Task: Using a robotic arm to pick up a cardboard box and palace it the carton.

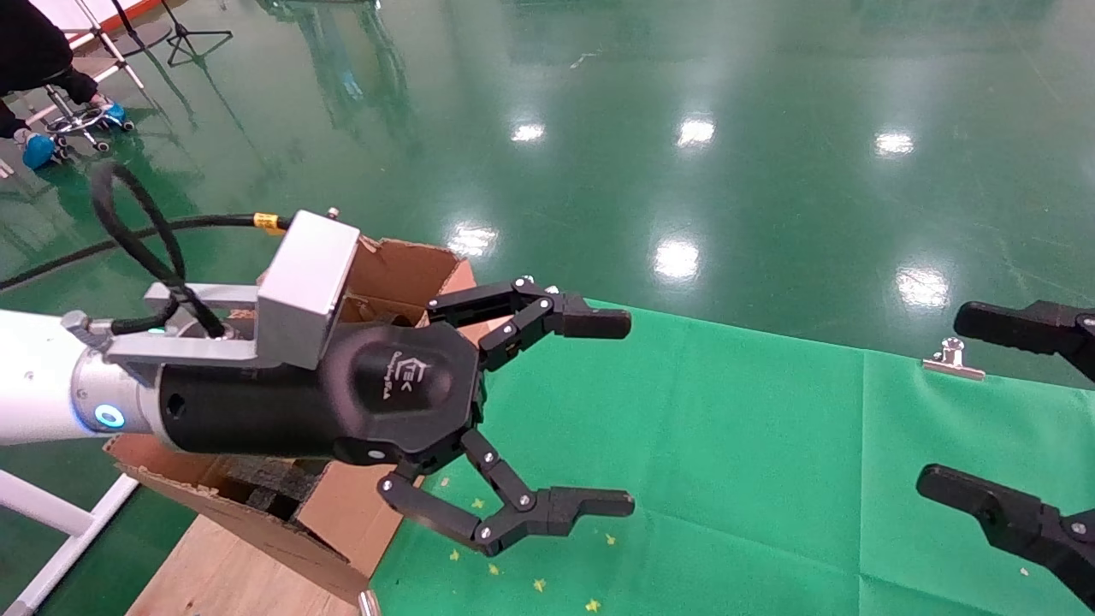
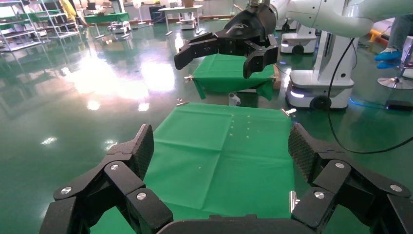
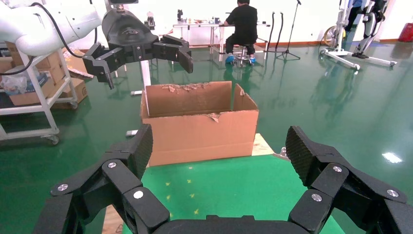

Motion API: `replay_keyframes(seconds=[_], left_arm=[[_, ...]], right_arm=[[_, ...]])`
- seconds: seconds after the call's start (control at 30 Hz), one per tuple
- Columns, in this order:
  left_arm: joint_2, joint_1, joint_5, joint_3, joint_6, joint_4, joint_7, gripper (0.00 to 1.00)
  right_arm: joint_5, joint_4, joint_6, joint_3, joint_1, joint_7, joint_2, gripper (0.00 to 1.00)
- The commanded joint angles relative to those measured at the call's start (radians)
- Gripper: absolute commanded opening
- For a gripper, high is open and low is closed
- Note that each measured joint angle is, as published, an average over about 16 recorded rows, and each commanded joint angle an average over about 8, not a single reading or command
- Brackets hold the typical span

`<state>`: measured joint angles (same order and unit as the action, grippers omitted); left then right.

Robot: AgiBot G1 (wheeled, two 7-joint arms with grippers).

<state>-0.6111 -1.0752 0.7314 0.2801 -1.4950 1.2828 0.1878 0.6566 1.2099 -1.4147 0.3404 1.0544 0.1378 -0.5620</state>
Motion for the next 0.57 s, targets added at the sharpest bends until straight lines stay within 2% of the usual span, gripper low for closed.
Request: replay_keyframes(seconds=[0.03, 0.57], left_arm=[[0.000, 0.000, 0.000, 0.000, 0.000, 0.000, 0.000, 1.00], [0.000, 0.000, 0.000, 0.000, 0.000, 0.000, 0.000, 1.00]], right_arm=[[0.000, 0.000, 0.000, 0.000, 0.000, 0.000, 0.000, 1.00], [0.000, 0.000, 0.000, 0.000, 0.000, 0.000, 0.000, 1.00]])
